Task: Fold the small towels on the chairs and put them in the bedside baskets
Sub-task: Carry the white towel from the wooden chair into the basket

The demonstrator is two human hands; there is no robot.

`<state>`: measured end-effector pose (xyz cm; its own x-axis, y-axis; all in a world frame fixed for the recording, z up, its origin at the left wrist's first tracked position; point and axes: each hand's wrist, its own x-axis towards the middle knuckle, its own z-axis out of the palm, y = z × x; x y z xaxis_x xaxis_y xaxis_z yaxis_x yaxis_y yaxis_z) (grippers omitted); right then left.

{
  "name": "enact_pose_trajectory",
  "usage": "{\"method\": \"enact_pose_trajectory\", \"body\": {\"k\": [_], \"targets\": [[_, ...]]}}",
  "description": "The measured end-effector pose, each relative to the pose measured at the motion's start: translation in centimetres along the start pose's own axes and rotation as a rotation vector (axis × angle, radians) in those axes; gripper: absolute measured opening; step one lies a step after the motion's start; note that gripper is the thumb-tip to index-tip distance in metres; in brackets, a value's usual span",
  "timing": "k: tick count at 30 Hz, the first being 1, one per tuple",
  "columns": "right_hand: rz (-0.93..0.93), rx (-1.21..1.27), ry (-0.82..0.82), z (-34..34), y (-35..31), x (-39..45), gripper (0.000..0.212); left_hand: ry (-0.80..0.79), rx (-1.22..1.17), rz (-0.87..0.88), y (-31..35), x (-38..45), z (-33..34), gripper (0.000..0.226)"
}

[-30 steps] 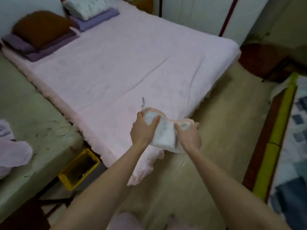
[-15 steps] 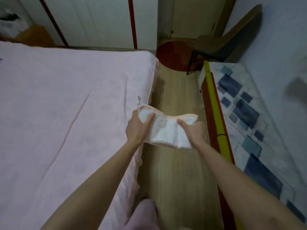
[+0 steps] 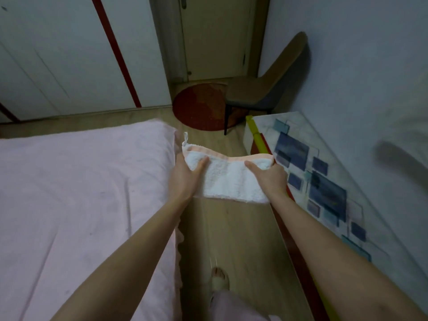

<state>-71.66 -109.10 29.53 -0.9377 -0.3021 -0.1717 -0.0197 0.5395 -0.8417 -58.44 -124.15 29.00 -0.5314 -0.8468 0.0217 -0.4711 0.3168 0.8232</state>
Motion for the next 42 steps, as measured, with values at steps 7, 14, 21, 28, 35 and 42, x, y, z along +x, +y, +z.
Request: {"method": "enact_pose_trajectory", "body": {"k": [7,14,21,28,35,42], "targets": [[-0.027,-0.023,-0.040,6.8,-11.2,18.4,0.073,0.091,0.036,-0.036,2.7,21.4,1.3,0.062],[-0.072,-0.075,-0.033,13.5,-18.8,36.4,0.056,0.091,0.022,-0.026,3.5,41.7,5.3,0.075],[-0.027,-0.079,0.028,18.2,-26.0,54.0,0.069,-0.040,0.054,-0.057,6.9,61.8,9.7,0.083],[-0.050,-0.076,0.056,22.8,-31.6,69.9,0.071,-0.054,0.145,-0.025,9.7,79.3,14.3,0.068],[-0.121,-0.124,-0.086,32.1,-39.4,86.5,0.073,0.124,0.160,-0.164,9.6,95.1,15.7,0.066],[-0.306,-0.222,-0.317,46.6,-50.4,94.7,0.078,0.381,0.116,-0.386,4.9,106.2,9.0,0.066]]}}
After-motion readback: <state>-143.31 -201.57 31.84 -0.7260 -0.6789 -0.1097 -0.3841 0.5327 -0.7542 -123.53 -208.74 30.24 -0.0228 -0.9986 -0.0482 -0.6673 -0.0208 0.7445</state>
